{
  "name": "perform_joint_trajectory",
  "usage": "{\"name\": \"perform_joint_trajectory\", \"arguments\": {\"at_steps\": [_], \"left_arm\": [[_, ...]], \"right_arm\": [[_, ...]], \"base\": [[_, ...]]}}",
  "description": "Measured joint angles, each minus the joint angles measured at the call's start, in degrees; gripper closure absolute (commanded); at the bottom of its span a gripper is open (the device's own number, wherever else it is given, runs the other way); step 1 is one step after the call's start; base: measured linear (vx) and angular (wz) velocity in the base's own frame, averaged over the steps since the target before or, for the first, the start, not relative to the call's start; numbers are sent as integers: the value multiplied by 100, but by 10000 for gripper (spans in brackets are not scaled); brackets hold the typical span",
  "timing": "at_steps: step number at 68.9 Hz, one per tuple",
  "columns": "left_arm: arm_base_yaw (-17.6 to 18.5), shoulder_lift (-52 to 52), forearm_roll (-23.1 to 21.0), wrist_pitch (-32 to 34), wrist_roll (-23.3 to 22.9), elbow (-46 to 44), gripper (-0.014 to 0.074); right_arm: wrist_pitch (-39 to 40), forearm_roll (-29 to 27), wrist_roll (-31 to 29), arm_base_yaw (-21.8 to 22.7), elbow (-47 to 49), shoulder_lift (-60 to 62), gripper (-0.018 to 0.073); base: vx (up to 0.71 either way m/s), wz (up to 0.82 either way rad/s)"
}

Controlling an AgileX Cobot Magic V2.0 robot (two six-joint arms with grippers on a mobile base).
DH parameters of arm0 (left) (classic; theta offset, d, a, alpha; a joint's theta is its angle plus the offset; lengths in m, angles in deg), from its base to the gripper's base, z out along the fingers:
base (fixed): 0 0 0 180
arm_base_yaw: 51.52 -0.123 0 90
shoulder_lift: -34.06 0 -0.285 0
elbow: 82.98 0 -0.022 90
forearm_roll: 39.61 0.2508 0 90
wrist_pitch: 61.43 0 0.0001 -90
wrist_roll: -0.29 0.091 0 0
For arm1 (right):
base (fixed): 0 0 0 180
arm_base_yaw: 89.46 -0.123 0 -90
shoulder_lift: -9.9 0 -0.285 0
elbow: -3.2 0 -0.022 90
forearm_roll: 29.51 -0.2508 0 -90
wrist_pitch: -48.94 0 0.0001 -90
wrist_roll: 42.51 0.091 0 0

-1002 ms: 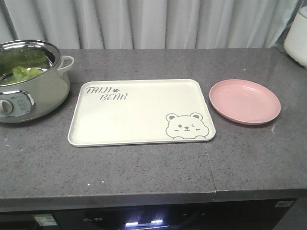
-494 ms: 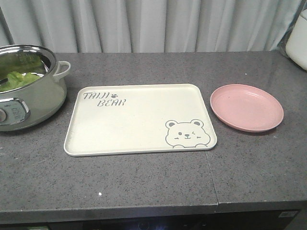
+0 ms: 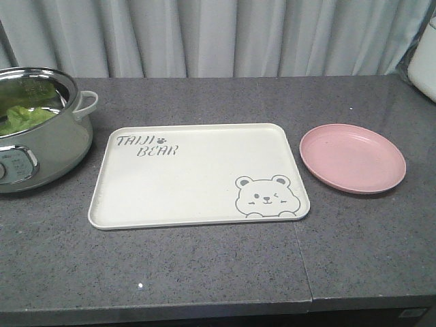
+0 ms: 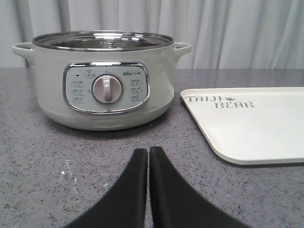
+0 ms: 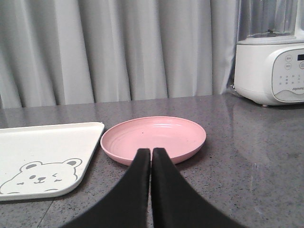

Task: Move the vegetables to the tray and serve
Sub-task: 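Drive closer and align the base in front of the tray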

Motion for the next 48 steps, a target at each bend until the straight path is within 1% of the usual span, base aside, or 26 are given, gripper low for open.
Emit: {"name": "perform_joint_trajectory", "arguments": {"at_steps": [48], "left_arm": [[0, 0, 0, 0, 0, 0, 602]], "right_arm": [[0, 0, 0, 0, 0, 0, 562]], "base": [[0, 0]]}}
